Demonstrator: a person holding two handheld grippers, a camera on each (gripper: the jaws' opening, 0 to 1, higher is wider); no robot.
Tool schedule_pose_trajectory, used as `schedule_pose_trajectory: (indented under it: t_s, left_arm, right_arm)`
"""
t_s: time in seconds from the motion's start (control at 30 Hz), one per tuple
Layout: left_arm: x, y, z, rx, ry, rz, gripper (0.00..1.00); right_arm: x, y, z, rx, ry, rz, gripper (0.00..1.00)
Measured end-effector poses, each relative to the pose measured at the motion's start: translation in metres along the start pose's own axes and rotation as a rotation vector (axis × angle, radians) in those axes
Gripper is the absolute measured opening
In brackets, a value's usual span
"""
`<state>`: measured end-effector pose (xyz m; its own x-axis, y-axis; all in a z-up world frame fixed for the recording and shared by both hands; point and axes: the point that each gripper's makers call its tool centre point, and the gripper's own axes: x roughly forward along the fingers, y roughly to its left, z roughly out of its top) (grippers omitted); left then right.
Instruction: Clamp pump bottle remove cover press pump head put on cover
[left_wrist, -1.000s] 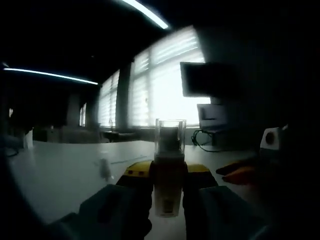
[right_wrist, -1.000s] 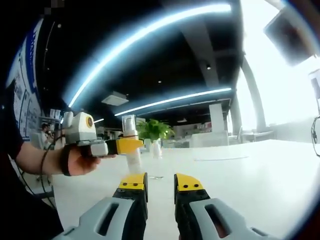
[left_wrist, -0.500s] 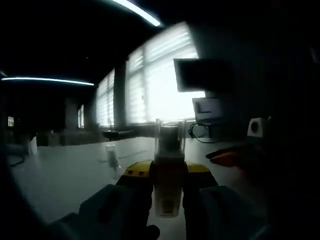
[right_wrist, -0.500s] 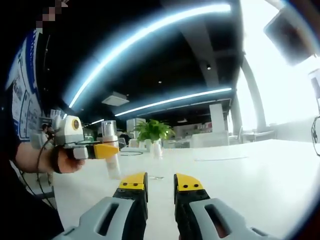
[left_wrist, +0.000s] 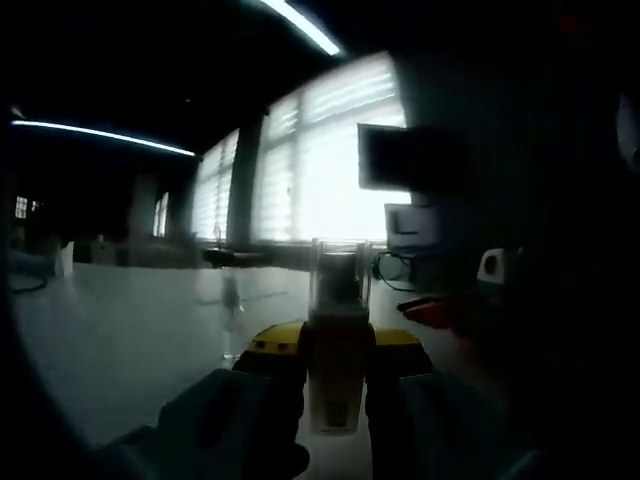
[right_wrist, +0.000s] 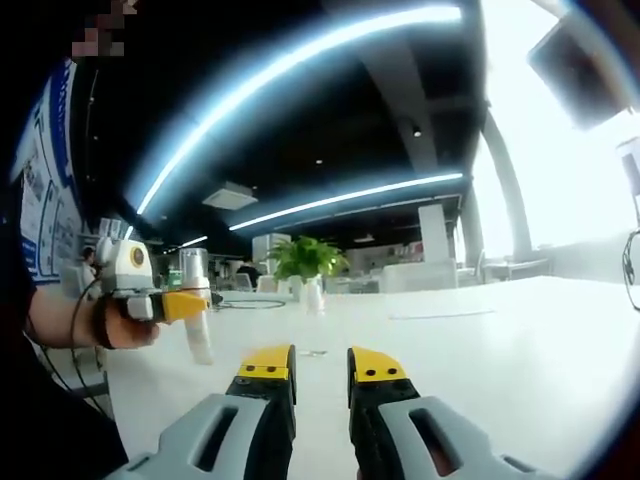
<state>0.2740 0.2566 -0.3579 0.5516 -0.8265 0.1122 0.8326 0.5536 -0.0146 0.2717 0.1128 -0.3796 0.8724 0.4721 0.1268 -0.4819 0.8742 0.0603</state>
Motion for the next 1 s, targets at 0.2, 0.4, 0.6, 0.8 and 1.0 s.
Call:
schedule_pose_trajectory:
  t_s: [0.2, 0.4, 0.6, 0.8, 1.0]
  left_arm:
    - [-0.009, -0.006, -0.014, 0.013, 0.018, -0.024, 0.13]
    - [-0.01, -0.013, -0.023, 0.016, 0.035, -0.038, 0.13]
    - [-0.008, -0.011, -0.022, -0.006, 0.037, -0.023, 0.13]
    - [-0.009, -0.017, -0.03, 0.017, 0.067, -0.034, 0.13]
    - [-0.01, -0.015, -0.029, 0.012, 0.061, -0.016, 0.13]
  right_arm:
    - [0.0, 0.003, 0.0, -0.001, 0.002, 0.001, 0.15]
    - [0.0, 0.005, -0.001, -0.01, 0.009, 0.001, 0.15]
    - [0.001, 0.004, -0.001, -0.013, 0.011, 0.0, 0.15]
    - [0.001, 0.003, -0.002, -0.014, 0.012, 0.0, 0.14]
    - [0.001, 0.003, -0.002, -0.014, 0.012, 0.001, 0.14]
